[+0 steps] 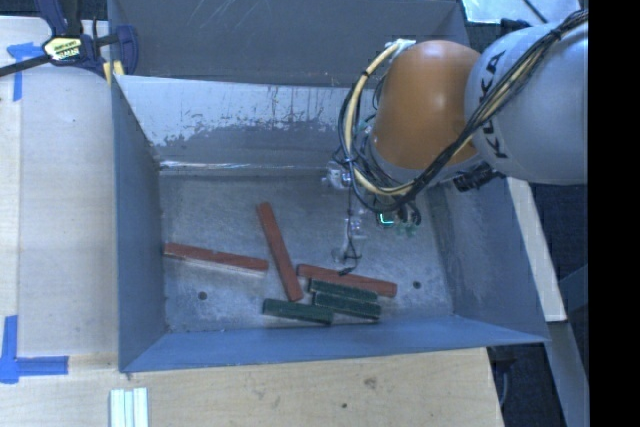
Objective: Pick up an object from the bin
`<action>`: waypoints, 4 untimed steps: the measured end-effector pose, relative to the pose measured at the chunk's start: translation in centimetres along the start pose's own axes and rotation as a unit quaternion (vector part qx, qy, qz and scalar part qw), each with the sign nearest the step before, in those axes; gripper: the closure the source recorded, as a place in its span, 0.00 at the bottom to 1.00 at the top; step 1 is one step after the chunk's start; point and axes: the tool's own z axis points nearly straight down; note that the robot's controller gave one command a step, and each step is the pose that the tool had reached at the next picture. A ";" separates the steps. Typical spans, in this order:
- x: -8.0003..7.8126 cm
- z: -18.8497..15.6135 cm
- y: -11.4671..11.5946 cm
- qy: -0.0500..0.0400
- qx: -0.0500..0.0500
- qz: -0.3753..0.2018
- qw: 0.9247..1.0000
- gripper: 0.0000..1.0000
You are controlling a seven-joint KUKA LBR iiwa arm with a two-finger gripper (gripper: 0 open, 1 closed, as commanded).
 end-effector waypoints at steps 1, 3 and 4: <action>-0.2 -0.4 0.0 -0.004 0.000 0.000 1.000 0.00; 5.6 3.8 -2.0 -0.001 0.000 -0.099 0.995 0.00; 6.6 1.1 -2.2 -0.004 0.000 -0.082 0.997 0.00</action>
Offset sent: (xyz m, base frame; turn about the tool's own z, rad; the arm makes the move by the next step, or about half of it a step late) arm -0.0335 -0.0258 -0.0614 -0.1068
